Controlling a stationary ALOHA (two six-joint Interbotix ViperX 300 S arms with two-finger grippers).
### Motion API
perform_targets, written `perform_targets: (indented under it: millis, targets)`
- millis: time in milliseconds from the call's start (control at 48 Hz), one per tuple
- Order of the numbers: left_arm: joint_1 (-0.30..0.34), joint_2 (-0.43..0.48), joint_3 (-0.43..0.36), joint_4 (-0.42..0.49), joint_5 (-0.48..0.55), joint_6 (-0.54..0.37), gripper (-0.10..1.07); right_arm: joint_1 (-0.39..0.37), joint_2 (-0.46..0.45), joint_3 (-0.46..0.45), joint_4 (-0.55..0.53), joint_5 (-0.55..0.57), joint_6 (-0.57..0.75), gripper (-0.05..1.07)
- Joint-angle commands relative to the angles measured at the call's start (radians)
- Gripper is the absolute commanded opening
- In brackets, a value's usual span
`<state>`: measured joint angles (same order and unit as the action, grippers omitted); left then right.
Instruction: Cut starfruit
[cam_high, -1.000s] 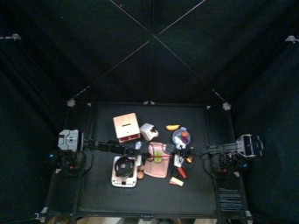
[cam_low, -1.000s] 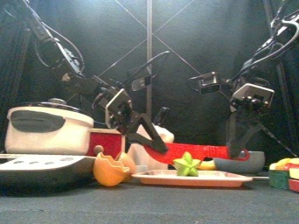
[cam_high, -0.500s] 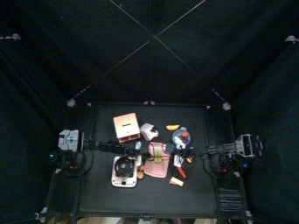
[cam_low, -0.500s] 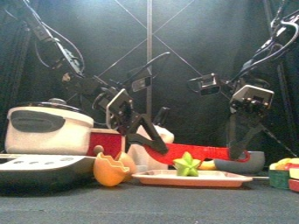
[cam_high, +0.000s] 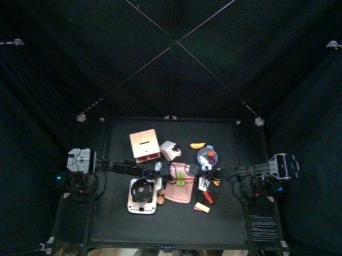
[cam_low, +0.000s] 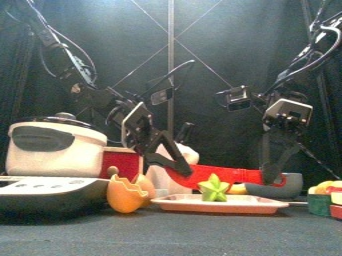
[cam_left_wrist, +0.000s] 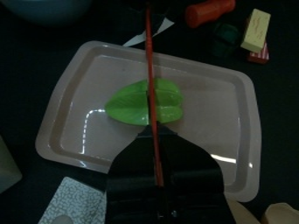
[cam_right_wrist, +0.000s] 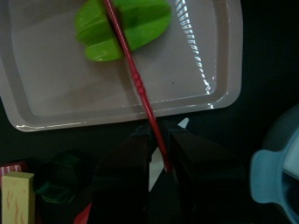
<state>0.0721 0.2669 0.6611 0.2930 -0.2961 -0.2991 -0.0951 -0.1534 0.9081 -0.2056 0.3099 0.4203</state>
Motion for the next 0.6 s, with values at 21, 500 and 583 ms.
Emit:
perform_targets:
  millis: [21,500,583]
  targets:
    - [-0.005,-0.009,-0.006,-0.006,0.012,-0.002,0.26,-0.003,-0.009,-0.018,0.005,-0.005,0.003,0.56]
    - [-0.005,-0.041,-0.020,-0.003,0.018,0.005,0.26,-0.003,-0.029,-0.020,0.005,0.002,0.002,0.56]
    - [-0.006,-0.048,-0.020,-0.002,0.020,0.005,0.26,-0.003,-0.032,-0.020,0.006,0.003,0.003,0.56]
